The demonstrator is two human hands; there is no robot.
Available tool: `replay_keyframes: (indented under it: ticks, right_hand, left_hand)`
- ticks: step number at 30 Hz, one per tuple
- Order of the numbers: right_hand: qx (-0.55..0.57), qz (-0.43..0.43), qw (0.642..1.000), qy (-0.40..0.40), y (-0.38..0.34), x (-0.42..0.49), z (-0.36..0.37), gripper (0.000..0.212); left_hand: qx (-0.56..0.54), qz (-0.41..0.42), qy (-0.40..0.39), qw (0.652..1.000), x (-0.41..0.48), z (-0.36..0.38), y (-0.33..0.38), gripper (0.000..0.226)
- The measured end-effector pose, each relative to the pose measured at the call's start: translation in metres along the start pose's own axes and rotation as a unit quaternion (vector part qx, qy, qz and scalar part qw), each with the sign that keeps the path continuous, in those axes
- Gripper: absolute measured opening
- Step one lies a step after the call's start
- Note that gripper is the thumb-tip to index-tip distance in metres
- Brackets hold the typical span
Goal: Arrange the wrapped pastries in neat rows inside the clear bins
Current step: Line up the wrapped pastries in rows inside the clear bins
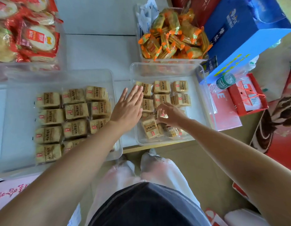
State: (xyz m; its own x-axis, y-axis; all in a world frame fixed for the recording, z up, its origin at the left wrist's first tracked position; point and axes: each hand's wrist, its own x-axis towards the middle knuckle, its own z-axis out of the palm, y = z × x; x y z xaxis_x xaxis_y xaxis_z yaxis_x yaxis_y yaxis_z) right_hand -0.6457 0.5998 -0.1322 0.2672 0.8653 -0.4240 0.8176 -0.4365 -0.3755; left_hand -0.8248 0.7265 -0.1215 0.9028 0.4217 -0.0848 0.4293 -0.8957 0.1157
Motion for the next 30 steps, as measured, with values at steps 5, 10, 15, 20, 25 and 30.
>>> replay_keyframes:
  ticks: [5, 10, 15, 20, 25, 30]
  right_hand:
    - [-0.051, 0.010, 0.999, -0.009, -0.023, 0.005, 0.015, 0.052]
    - [-0.044, -0.013, 0.999, -0.022, -0.016, 0.008, 0.020, 0.031]
    - [0.173, 0.022, 0.984, -0.020, 0.002, 0.006, -0.013, 0.015]
    - [0.256, 0.008, 0.965, 0.051, 0.007, 0.017, -0.032, 0.015]
    - [0.342, -0.011, 0.939, 0.009, -0.001, 0.022, -0.052, 0.022]
    - [0.412, -0.011, 0.911, -0.002, -0.011, 0.022, -0.064, 0.029]
  left_hand:
    - [0.008, -0.023, 0.015, 1.000, -0.012, 0.004, -0.005, 0.061]
    - [0.006, -0.021, 0.018, 1.000, -0.013, 0.004, -0.005, 0.061]
    - [0.006, -0.020, 0.007, 1.000, -0.012, 0.001, -0.005, 0.059]
    - [-0.014, -0.016, 0.029, 0.999, -0.011, -0.004, -0.004, 0.055]
    - [-0.103, -0.042, 0.075, 0.991, 0.002, -0.016, 0.004, 0.060]
    - [-0.228, -0.118, 0.083, 0.963, 0.018, -0.020, 0.014, 0.041]
